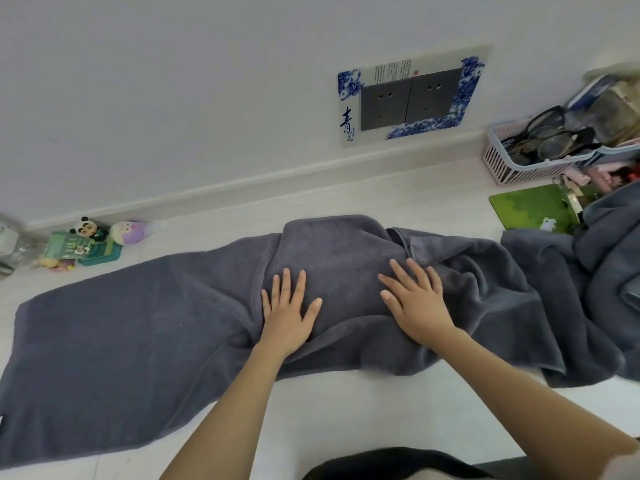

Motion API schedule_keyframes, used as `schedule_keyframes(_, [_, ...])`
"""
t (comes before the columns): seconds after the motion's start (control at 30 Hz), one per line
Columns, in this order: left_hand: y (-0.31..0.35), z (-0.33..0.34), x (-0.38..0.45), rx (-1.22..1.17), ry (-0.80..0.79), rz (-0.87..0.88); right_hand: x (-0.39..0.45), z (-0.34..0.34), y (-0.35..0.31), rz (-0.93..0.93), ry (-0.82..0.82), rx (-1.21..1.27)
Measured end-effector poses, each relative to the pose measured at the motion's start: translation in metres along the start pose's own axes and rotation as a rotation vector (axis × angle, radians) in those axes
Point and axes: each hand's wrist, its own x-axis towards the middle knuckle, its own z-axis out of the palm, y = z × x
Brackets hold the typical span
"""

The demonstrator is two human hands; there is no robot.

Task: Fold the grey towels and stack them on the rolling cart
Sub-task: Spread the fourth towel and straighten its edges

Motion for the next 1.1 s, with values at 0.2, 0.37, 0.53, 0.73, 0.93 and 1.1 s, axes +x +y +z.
schedule_keyframes(0.2, [-0.023, 0.026, -0.006, 0.187, 0.128, 0.029, -0.005, 0.019, 0.008, -0.088, -0.147, 0.007])
schedule_keyframes(0.37, [-0.01, 0.024, -0.003, 0.107, 0.181, 0.003, 0.009, -0.007, 0.016, -0.015, 0.216, 0.213])
schedule_keyframes(0.53, [0.018, 0.021, -0.002, 0.019, 0.176, 0.072, 0.024, -0.02, 0.047, 0.172, 0.401, 0.121])
schedule_keyframes(0.73, [0.044, 0.016, 0.002, -0.103, 0.139, 0.117, 0.044, -0.029, 0.082, 0.394, 0.05, 0.125])
schedule_keyframes(0.93, [0.071, 0.007, 0.003, -0.264, 0.123, 0.13, 0.04, -0.043, 0.091, 0.38, 0.175, 0.089])
schedule_keyframes(1.1, [0.11, -0.008, 0.003, -0.602, -0.016, 0.102, 0.014, -0.052, 0.068, 0.238, 0.495, 0.159])
